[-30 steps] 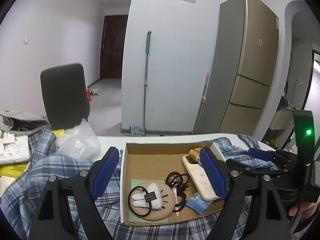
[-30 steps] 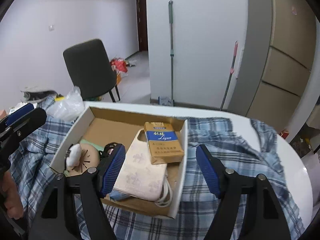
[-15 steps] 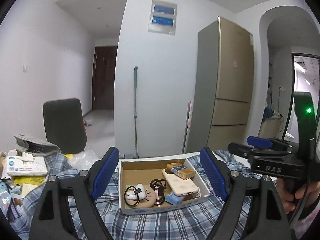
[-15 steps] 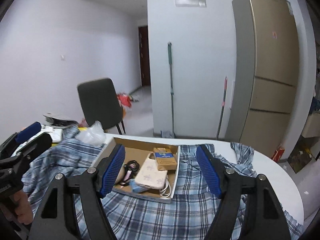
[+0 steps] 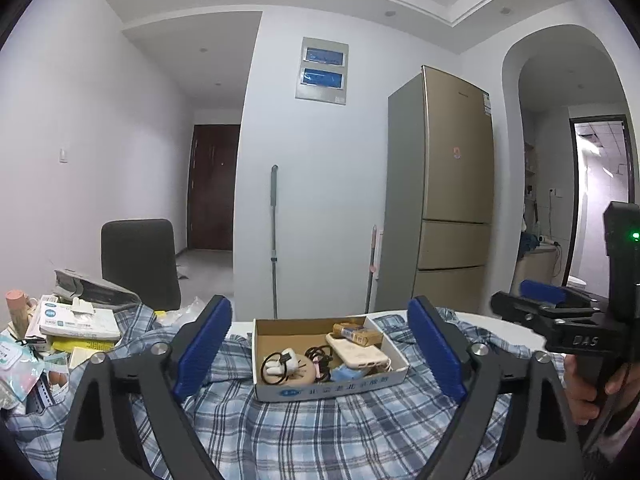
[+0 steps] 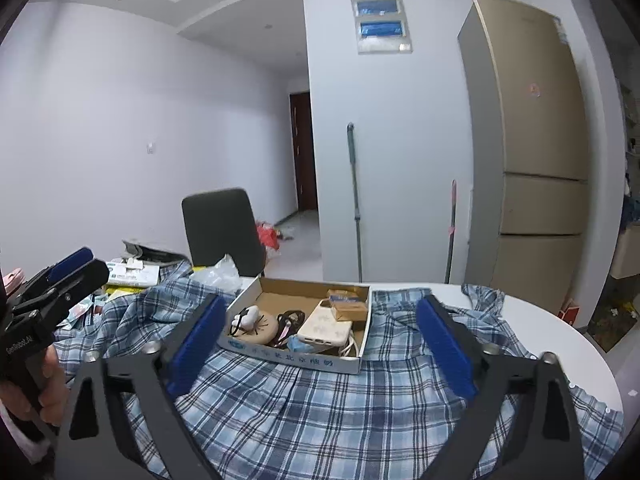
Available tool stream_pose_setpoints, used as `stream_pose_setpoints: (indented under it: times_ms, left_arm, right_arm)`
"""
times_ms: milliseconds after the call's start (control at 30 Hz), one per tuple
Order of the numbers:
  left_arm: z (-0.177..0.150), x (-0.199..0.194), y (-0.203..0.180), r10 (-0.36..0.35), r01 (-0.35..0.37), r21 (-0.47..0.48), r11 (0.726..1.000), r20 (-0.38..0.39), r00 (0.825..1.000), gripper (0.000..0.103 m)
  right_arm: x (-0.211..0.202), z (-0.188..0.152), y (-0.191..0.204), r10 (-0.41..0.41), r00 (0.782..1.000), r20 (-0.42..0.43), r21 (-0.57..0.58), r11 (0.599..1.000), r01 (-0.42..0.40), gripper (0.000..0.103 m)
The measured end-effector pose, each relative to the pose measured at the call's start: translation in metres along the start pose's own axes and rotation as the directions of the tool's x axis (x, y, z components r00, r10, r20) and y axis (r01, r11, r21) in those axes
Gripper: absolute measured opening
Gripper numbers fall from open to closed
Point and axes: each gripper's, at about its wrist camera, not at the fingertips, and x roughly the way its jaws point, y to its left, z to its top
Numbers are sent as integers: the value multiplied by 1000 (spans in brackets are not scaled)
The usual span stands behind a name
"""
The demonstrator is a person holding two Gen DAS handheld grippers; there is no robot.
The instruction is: Organize soft objects
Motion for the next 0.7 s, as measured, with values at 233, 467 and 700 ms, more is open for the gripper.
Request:
stream_pose_setpoints:
  times_ms: [233, 467, 700]
  left_arm:
    - [-18, -8, 8, 65, -65, -7, 998, 1, 998, 103]
    - [-38, -4, 8, 74, -75, 17, 997, 9, 997, 103]
    - [-47, -5, 12, 68, -68, -4, 998, 21, 997, 103]
  right_arm:
    - [-11, -29, 0, -1, 995, 95, -4, 1000, 2, 103]
    - [-13, -50, 1, 3, 990, 141, 0, 1000, -3, 103]
    - [-7, -64, 0, 2, 993, 117, 15, 1000, -4, 103]
